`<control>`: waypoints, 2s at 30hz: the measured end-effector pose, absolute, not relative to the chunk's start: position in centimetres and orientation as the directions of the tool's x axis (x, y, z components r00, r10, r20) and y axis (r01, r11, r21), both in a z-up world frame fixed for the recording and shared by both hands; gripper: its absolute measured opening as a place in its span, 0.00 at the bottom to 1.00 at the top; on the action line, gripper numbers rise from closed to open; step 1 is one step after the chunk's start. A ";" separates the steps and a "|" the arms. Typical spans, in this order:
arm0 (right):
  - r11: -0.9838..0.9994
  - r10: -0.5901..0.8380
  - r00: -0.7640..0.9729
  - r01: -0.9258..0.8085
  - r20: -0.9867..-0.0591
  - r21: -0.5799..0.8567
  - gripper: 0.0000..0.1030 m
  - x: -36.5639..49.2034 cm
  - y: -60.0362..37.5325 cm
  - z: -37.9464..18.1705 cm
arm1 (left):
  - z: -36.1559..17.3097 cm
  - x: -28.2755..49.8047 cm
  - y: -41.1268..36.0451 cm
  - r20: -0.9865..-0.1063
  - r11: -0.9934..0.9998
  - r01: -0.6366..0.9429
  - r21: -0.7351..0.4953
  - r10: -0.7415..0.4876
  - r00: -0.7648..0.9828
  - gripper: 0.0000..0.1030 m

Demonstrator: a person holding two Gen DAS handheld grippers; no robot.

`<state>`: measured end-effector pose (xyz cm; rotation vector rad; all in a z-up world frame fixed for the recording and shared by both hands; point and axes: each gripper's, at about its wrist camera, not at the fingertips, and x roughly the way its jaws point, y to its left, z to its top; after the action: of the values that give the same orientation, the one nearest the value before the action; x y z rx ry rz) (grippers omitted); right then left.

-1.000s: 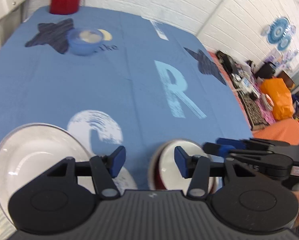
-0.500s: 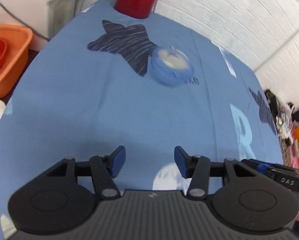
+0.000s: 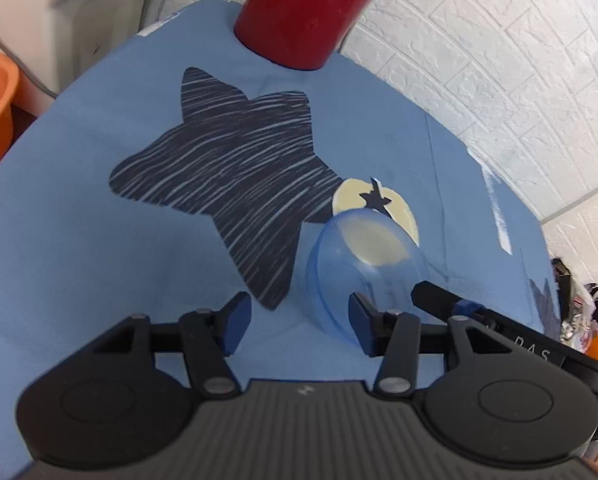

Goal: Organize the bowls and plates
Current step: 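Move both grippers to the clear blue bowl and close on its rim, then carry the blue bowl with both grippers and lower it into the red bowl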

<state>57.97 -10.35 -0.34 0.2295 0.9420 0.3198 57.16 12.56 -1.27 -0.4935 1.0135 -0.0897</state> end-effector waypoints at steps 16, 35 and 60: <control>0.931 0.347 0.514 -0.291 -0.785 0.220 0.22 59.8 -7.3 -1.6 | -2.5 59.3 11.1 -0.824 0.951 -0.122 -0.285 -0.178 0.538 0.07; 0.933 0.352 0.471 -0.243 -0.809 0.265 0.20 48.0 -10.5 4.0 | 3.2 47.8 8.6 -0.798 0.902 -0.005 -0.431 -0.379 0.469 0.00; 0.976 0.218 0.479 -0.103 -0.851 0.192 0.23 25.8 -19.8 2.5 | 2.3 27.2 -4.8 -0.848 0.914 0.280 -0.293 -0.384 0.365 0.00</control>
<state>25.78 -19.84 2.53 0.1196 1.0544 0.1964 27.18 -4.80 2.27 -0.1050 1.1189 -0.4273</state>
